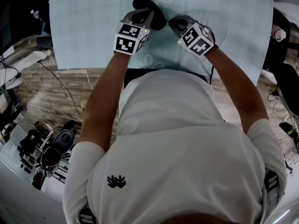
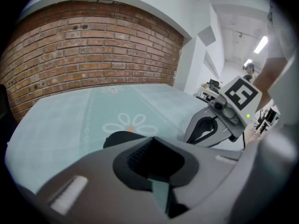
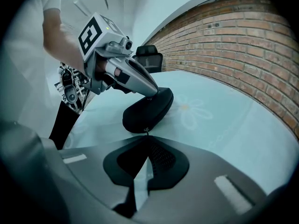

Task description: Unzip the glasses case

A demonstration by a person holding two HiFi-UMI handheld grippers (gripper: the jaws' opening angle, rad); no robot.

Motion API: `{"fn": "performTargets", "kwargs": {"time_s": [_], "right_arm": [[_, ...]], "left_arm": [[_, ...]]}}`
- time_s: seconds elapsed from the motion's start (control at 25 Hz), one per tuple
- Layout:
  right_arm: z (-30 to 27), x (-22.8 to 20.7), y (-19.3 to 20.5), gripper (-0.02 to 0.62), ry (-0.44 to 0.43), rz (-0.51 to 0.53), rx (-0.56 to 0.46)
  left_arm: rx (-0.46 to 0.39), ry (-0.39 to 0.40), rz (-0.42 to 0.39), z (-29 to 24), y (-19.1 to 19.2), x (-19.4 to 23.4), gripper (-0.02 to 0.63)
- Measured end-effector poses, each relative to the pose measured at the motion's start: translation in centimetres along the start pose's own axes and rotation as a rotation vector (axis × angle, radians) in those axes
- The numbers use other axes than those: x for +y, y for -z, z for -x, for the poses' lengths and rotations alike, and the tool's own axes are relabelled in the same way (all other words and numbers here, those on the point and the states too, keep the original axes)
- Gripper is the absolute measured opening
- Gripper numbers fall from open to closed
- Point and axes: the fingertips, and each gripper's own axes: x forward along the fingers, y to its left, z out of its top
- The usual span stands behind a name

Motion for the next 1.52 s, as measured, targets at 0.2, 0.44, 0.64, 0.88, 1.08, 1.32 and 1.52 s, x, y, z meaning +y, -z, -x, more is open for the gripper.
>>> {"fn": "performTargets", "kwargs": {"time_s": [0.2,0.44,0.64,0.88,1.08,1.32,1.52], "right_arm": [[-0.1,-0.5,-0.2,-0.003,-0.001,-0.019,-0.006],[-0.7,-1.1,-0.6,-0.003,-0.003,-0.044,-0.004],[-1.0,-1.6,-0.6,-0.003,-0.016,-0.047,-0.002],[-0.9,-2.4,-1.9,-0.003,-0.03,-0.026,-0.001],[-1.0,-3.1,-2.0,-0.003,-0.042,-0.018,-0.002],[-1.5,-3.6,-2.6,-0.003,-0.055,-0.008,0.005],[-1.9,-4.2,-3.1,-0.003,-0.06,0.001,0.012]], "left_arm": [[0.001,0.002,-0.005,-0.1,0.0,0.0,0.055],[-0.002,0.011,0.002,0.1,0.1,0.4,0.055],[-0.004,0.021,0.004,0.1,0.0,0.3,0.055],[-0.015,0.032,0.009,0.0,0.0,0.2,0.055],[-0.028,0.037,0.014,-0.2,0.0,-0.2,0.055],[-0.045,0.05,0.035,-0.2,-0.1,-0.3,0.055],[-0.056,0.06,0.046,-0.2,-0.2,-0.1,0.055]]}}
